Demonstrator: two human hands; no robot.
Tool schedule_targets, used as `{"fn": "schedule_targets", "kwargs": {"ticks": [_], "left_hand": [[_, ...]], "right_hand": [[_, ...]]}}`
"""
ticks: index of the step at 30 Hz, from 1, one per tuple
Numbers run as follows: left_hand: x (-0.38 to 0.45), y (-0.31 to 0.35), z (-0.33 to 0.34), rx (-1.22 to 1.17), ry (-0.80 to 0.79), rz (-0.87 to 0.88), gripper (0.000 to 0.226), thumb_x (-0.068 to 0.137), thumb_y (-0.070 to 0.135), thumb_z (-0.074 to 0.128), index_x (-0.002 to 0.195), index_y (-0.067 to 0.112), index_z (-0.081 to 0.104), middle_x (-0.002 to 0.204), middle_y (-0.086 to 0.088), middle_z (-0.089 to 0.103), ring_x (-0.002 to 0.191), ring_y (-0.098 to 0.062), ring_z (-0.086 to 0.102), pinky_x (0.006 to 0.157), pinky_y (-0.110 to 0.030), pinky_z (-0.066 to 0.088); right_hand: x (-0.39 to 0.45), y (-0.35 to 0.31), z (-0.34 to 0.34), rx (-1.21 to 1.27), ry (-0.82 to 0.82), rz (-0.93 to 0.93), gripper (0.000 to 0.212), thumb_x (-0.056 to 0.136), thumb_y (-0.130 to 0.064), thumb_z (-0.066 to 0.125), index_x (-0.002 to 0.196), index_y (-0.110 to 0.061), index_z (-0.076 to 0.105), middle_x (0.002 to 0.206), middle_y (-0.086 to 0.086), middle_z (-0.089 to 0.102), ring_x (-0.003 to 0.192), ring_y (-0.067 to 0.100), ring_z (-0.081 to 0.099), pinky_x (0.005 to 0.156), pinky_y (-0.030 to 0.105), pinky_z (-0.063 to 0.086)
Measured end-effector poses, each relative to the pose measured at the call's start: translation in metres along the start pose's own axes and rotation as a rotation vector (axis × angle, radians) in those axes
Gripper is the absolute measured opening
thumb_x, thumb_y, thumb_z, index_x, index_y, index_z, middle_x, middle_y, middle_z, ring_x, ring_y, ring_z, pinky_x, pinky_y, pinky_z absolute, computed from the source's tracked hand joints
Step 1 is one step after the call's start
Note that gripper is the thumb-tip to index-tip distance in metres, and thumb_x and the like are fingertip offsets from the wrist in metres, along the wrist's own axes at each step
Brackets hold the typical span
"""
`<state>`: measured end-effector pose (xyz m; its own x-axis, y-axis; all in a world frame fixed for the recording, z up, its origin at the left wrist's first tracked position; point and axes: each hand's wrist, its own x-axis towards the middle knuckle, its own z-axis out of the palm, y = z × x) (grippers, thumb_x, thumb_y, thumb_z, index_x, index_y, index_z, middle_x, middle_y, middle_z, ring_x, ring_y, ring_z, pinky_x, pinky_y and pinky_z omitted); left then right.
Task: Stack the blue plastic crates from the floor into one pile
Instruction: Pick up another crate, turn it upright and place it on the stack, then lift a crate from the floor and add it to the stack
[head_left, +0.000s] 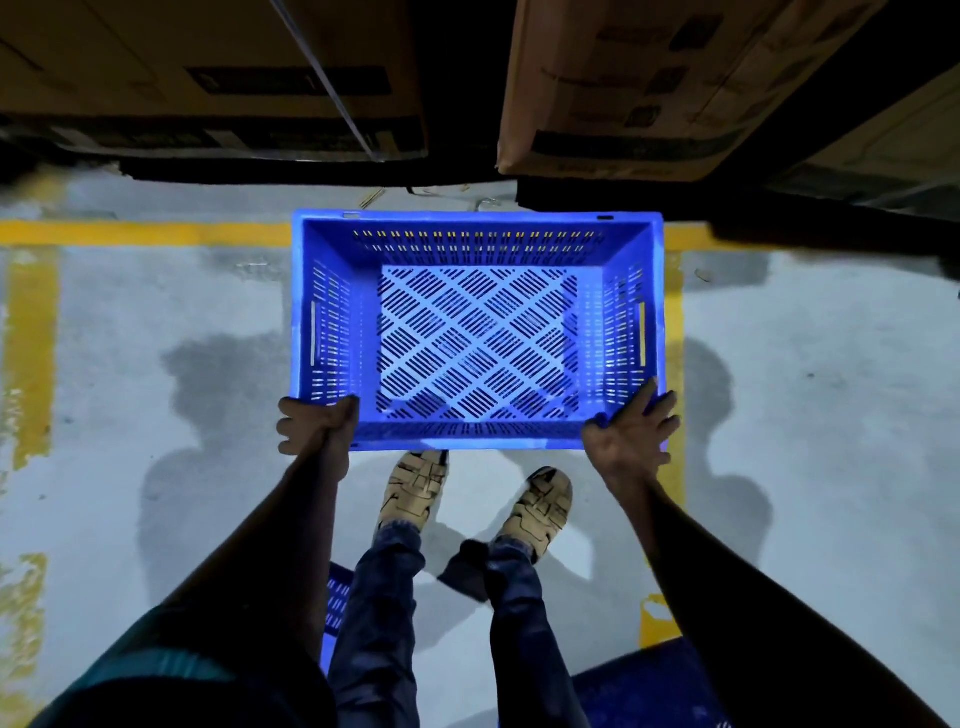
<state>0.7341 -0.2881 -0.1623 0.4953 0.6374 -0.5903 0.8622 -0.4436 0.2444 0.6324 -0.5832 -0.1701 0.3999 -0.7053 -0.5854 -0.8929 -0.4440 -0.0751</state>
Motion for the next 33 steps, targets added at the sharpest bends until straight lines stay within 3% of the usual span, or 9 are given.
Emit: {"fn": "schedule_targets", "kwargs": {"ticks": [3, 6, 10, 14, 19, 22, 26, 30, 33], "left_hand": [[-0.018, 0.001, 0.007, 0.094, 0.046, 0.047, 0.081, 0.082, 0.028, 0.068, 0.144, -0.001, 0.025, 0.147, -0.027, 0.030, 0.134, -0.046, 0.032, 0.113, -0.051, 0.027], [-0.038, 0.008, 0.011, 0.145, -0.041, 0.043, 0.084, 0.086, 0.028, 0.065, 0.150, -0.001, 0.018, 0.155, -0.028, 0.015, 0.143, -0.047, 0.019, 0.114, -0.051, 0.025], [-0.084, 0.013, -0.002, 0.121, -0.162, 0.104, 0.077, 0.086, 0.028, 0.065, 0.148, 0.004, 0.025, 0.152, -0.023, 0.026, 0.137, -0.042, 0.035, 0.106, -0.051, 0.038], [-0.140, 0.010, -0.049, 0.042, -0.328, 0.227, 0.061, 0.087, 0.024, 0.066, 0.138, 0.002, 0.041, 0.139, -0.025, 0.045, 0.128, -0.040, 0.048, 0.105, -0.044, 0.042], [-0.203, 0.007, -0.130, -0.121, -0.350, 0.356, 0.050, 0.088, 0.022, 0.068, 0.131, 0.002, 0.052, 0.129, -0.018, 0.061, 0.119, -0.032, 0.059, 0.097, -0.032, 0.047], [-0.246, -0.001, -0.173, -0.240, -0.297, 0.443, 0.043, 0.090, 0.022, 0.067, 0.127, 0.003, 0.057, 0.123, -0.016, 0.065, 0.113, -0.028, 0.062, 0.091, -0.025, 0.044], [-0.312, -0.024, -0.221, -0.340, -0.191, 0.502, 0.034, 0.088, 0.025, 0.068, 0.118, 0.010, 0.064, 0.109, -0.007, 0.070, 0.093, -0.017, 0.066, 0.076, -0.014, 0.041], [-0.354, -0.065, -0.248, -0.572, 0.062, 0.392, 0.022, 0.086, 0.022, 0.063, 0.103, 0.014, 0.074, 0.099, -0.002, 0.076, 0.091, -0.016, 0.070, 0.081, -0.024, 0.052], [-0.361, -0.108, -0.262, -0.662, 0.208, 0.230, 0.020, 0.086, 0.020, 0.060, 0.099, 0.015, 0.076, 0.095, 0.001, 0.076, 0.087, -0.014, 0.069, 0.068, -0.013, 0.046]], "right_hand": [[-0.019, -0.012, 0.013, -0.042, -0.033, -0.032, 0.093, 0.083, -0.032, 0.063, 0.156, -0.010, 0.010, 0.162, 0.023, 0.000, 0.147, 0.050, 0.005, 0.110, 0.065, 0.029], [-0.035, -0.022, 0.020, 0.197, -0.225, -0.123, 0.086, 0.091, -0.029, 0.062, 0.157, -0.010, 0.011, 0.158, 0.020, 0.027, 0.144, 0.039, 0.029, 0.114, 0.046, 0.035], [-0.081, -0.032, -0.007, 0.404, -0.251, -0.091, 0.069, 0.091, -0.022, 0.065, 0.151, -0.011, 0.033, 0.139, 0.016, 0.055, 0.128, 0.030, 0.054, 0.107, 0.039, 0.043], [-0.133, -0.026, -0.063, 0.751, -0.221, -0.001, 0.029, 0.090, -0.013, 0.066, 0.117, -0.013, 0.056, 0.104, 0.013, 0.062, 0.098, 0.022, 0.057, 0.094, 0.042, 0.045], [-0.211, -0.012, -0.135, 0.882, -0.250, -0.117, 0.035, 0.090, -0.017, 0.062, 0.123, -0.006, 0.059, 0.106, 0.027, 0.067, 0.085, 0.027, 0.060, 0.079, 0.040, 0.047], [-0.257, -0.007, -0.173, 0.847, -0.291, -0.232, 0.027, 0.094, -0.009, 0.059, 0.120, -0.005, 0.061, 0.114, 0.025, 0.067, 0.097, 0.034, 0.064, 0.090, 0.049, 0.049], [-0.310, -0.005, -0.209, 0.743, -0.425, -0.425, 0.024, 0.094, -0.009, 0.057, 0.118, -0.010, 0.061, 0.109, 0.019, 0.069, 0.090, 0.024, 0.062, 0.087, 0.045, 0.051], [-0.338, -0.019, -0.229, 0.660, -0.509, -0.585, 0.015, 0.096, -0.010, 0.054, 0.109, -0.017, 0.059, 0.098, 0.011, 0.068, 0.078, 0.020, 0.059, 0.067, 0.031, 0.047], [-0.360, -0.030, -0.223, 0.566, -0.541, -0.651, 0.016, 0.094, -0.012, 0.057, 0.109, -0.015, 0.061, 0.094, 0.008, 0.068, 0.076, 0.018, 0.060, 0.068, 0.031, 0.048]]}}
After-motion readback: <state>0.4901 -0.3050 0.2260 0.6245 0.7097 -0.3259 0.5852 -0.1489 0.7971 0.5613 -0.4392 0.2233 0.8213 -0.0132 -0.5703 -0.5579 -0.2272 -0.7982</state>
